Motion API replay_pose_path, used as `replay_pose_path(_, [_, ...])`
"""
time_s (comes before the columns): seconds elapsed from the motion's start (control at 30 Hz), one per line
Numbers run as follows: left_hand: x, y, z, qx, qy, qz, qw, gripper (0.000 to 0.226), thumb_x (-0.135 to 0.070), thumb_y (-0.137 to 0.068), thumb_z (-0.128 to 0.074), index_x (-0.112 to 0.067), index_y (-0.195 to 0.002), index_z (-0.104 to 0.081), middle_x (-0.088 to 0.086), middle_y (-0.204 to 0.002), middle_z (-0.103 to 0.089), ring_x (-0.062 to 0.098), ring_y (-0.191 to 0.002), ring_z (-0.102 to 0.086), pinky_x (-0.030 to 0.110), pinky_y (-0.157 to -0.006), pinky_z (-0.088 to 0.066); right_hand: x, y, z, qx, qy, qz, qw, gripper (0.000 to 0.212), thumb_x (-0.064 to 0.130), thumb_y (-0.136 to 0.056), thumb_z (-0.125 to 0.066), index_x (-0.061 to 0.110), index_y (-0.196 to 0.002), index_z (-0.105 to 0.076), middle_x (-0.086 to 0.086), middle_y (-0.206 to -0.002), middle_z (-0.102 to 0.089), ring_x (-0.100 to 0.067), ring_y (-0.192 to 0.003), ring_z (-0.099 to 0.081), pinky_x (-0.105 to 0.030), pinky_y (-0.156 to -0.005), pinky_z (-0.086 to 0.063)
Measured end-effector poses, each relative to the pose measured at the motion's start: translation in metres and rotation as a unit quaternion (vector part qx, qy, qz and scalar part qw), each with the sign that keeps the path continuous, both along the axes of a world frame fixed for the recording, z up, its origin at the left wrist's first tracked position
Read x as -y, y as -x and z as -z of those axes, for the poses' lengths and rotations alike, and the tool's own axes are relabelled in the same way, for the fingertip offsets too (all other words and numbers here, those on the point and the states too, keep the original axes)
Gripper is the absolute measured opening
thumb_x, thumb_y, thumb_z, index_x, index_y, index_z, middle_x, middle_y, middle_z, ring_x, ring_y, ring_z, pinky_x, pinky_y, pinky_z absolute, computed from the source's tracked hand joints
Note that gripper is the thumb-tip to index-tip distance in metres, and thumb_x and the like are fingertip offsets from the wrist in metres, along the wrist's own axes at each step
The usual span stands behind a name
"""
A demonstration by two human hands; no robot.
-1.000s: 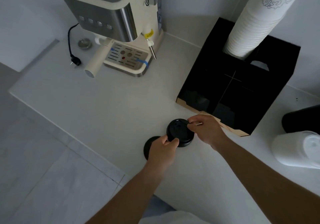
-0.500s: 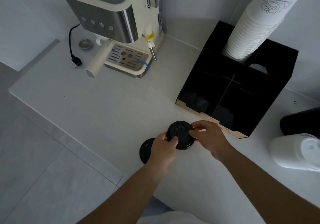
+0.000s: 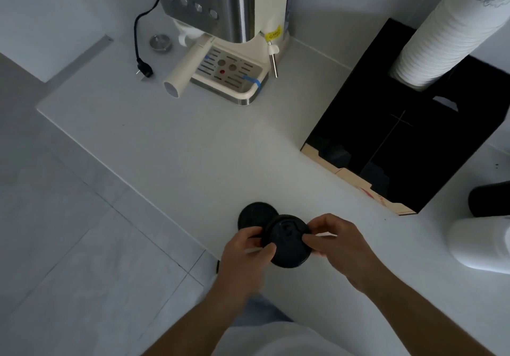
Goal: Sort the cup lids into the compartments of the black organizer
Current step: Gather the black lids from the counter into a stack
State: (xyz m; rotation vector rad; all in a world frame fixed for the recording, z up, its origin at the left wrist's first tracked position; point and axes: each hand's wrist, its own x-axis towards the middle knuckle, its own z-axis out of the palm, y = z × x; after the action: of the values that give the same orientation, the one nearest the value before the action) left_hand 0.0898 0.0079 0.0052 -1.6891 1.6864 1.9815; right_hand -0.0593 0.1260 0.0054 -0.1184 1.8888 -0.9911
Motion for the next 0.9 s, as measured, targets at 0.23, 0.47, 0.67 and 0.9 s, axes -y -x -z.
replay_pose_path(0.23, [0.005,-0.03,-0.001,-0.006,-0.007,-0.003,1.0,0.025,-0.018,-0.079,-0.075,-0.026,-0.101,-0.067,-0.006,-0.099,-0.072,0.004,-0.088,-0.069,0.03,-0.083,-0.059,0.002,-0.023,0.002,0.011,-0.009,0.0,1.0,0.02,0.006,-0.08,-0.077,0.014,-0.096,-0.069,-0.006,-0.093,-0.073,-0.027,-0.081,-0.073,-0.038,-0.08,-0.059])
replay_pose_path(0.47, [0.008,-0.048,0.004,-0.021,-0.022,-0.01,0.999,0.025,-0.013,-0.078,-0.075,-0.03,-0.094,-0.067,-0.005,-0.094,-0.073,0.002,-0.08,-0.071,0.023,-0.073,-0.058,-0.002,-0.039,0.003,0.029,-0.007,-0.012,0.999,0.028,0.006,-0.078,-0.078,0.02,-0.101,-0.068,-0.007,-0.095,-0.072,-0.017,-0.077,-0.072,-0.027,-0.071,-0.057])
replay_pose_path(0.67, [0.025,-0.048,0.006,-0.04,-0.028,-0.02,0.999,0.024,-0.013,-0.08,-0.075,-0.029,-0.097,-0.069,-0.007,-0.097,-0.073,0.004,-0.085,-0.072,0.03,-0.079,-0.059,0.007,-0.048,0.002,0.046,0.002,-0.016,0.999,0.034,0.006,-0.08,-0.076,0.021,-0.109,-0.068,-0.009,-0.092,-0.073,-0.023,-0.073,-0.073,-0.045,-0.078,-0.057])
replay_pose_path(0.9, [0.057,-0.04,0.002,-0.049,-0.01,0.05,0.998,0.031,-0.011,-0.077,-0.077,-0.027,-0.103,-0.069,-0.006,-0.1,-0.075,0.006,-0.089,-0.072,0.023,-0.074,-0.057,0.022,-0.054,0.002,0.063,0.017,-0.001,0.998,0.043,0.013,-0.08,-0.078,0.033,-0.115,-0.063,-0.01,-0.092,-0.071,-0.024,-0.075,-0.073,-0.03,-0.07,-0.058])
